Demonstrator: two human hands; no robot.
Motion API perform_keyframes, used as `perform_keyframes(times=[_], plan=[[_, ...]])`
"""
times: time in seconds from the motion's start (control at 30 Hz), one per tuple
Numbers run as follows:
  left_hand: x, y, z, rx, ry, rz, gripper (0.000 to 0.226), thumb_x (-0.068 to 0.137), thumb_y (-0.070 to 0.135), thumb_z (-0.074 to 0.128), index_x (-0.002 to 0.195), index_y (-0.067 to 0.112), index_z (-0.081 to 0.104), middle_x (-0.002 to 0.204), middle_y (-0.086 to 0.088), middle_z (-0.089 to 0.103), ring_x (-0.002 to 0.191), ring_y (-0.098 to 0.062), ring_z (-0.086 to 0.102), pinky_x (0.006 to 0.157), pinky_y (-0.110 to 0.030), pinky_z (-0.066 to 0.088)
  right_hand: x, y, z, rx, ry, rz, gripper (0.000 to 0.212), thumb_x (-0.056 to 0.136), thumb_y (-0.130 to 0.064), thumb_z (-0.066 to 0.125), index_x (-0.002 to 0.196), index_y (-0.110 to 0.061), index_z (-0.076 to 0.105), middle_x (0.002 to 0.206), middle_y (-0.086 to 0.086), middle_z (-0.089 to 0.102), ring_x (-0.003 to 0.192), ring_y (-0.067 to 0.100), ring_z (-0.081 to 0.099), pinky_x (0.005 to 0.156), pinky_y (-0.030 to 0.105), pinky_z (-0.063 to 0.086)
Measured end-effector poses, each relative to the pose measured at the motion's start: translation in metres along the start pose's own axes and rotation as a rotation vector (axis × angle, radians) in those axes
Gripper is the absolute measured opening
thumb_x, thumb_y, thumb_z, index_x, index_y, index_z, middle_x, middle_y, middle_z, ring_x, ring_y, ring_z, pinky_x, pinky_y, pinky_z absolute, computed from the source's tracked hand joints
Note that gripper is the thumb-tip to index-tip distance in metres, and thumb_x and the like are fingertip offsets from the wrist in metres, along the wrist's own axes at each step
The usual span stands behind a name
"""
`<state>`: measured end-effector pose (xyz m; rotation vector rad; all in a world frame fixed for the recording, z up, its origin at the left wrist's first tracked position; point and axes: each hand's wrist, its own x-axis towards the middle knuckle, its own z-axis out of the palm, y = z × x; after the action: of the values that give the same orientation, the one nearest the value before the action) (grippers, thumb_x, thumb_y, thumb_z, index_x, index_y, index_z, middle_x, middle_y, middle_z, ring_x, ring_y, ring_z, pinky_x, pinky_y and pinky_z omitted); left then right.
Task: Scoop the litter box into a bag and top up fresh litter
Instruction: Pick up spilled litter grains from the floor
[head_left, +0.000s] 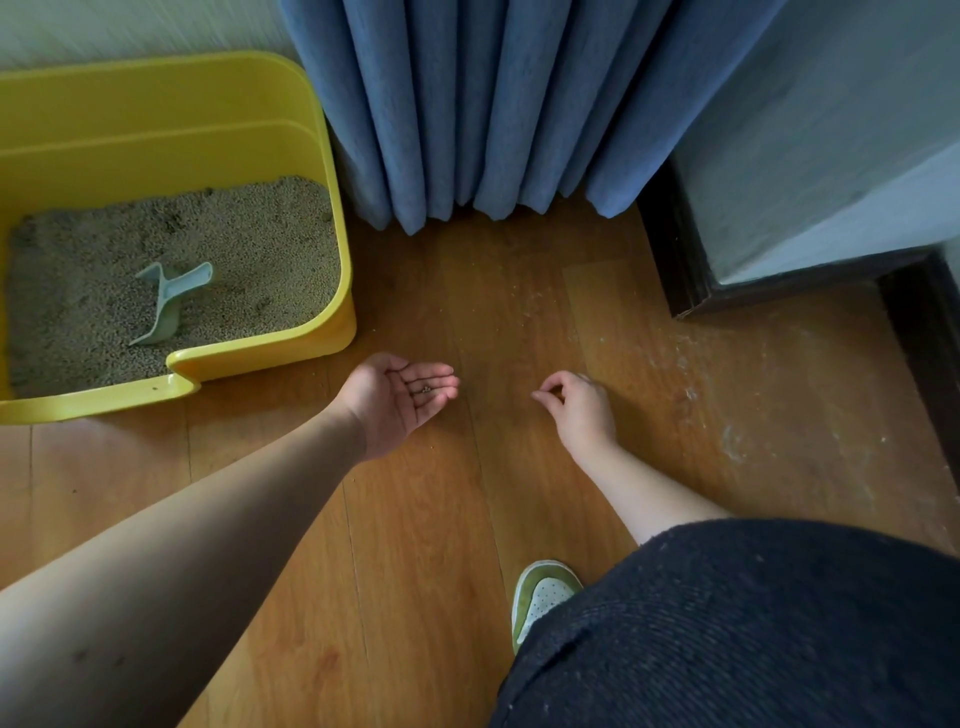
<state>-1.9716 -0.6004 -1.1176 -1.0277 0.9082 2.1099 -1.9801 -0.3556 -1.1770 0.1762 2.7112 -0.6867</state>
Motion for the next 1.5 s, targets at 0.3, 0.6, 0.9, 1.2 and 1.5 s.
perform_keyframes(times=[0.3, 0.6, 0.9, 1.2, 1.5], plan=[[0.002, -0.002, 0.010, -0.015, -0.032, -0.010, 0.051, 0.096, 0.019, 0.024, 0.100, -0.008, 0.067, 0.096, -0.023, 0.071, 0.085, -0.027, 0.072, 0.077, -0.030, 0.058, -0.001, -0.019, -0.018, 1.267, -0.172, 0.539, 0.021, 0.094, -0.027, 0.060, 0.112, -0.016, 0.056, 0.072, -0.001, 0.047, 0.064, 0.009, 0.043, 0.073, 0.023, 0.044], [0.003, -0.004, 0.015, 0.012, -0.062, -0.041, 0.053, 0.097, 0.021, 0.023, 0.101, -0.007, 0.067, 0.098, -0.022, 0.071, 0.087, -0.027, 0.072, 0.073, -0.029, 0.059, -0.003, -0.029, -0.042, 1.686, -0.413, 0.400, 0.022, 0.096, -0.017, 0.049, 0.075, -0.011, 0.051, 0.063, 0.002, 0.037, 0.056, 0.011, 0.034, 0.053, 0.020, 0.034], [0.002, -0.003, 0.011, -0.005, -0.057, -0.027, 0.053, 0.095, 0.021, 0.023, 0.101, -0.008, 0.067, 0.096, -0.023, 0.071, 0.084, -0.027, 0.072, 0.075, -0.029, 0.057, -0.001, -0.042, -0.037, 1.618, -0.462, 0.381, 0.018, 0.094, -0.013, 0.045, 0.078, -0.010, 0.053, 0.067, 0.003, 0.048, 0.060, 0.013, 0.045, 0.054, 0.022, 0.038], [-0.002, 0.007, 0.011, -0.067, -0.030, 0.040, 0.055, 0.097, 0.020, 0.023, 0.096, -0.008, 0.070, 0.098, -0.023, 0.071, 0.085, -0.027, 0.073, 0.079, -0.029, 0.057, 0.022, -0.038, -0.026, 1.367, -0.271, 0.487, 0.033, 0.096, -0.034, 0.053, 0.073, -0.011, 0.060, 0.060, -0.001, 0.043, 0.049, 0.009, 0.033, 0.050, 0.023, 0.025], [-0.008, 0.024, 0.042, -0.215, -0.146, 0.168, 0.054, 0.099, 0.022, 0.020, 0.122, -0.010, 0.057, 0.122, -0.026, 0.064, 0.115, -0.033, 0.063, 0.105, -0.037, 0.045, 0.097, -0.056, -0.027, 0.384, 0.013, 0.035, 0.026, 0.090, -0.036, 0.062, 0.113, -0.023, 0.066, 0.105, -0.002, 0.062, 0.090, 0.010, 0.057, 0.060, 0.013, 0.038]])
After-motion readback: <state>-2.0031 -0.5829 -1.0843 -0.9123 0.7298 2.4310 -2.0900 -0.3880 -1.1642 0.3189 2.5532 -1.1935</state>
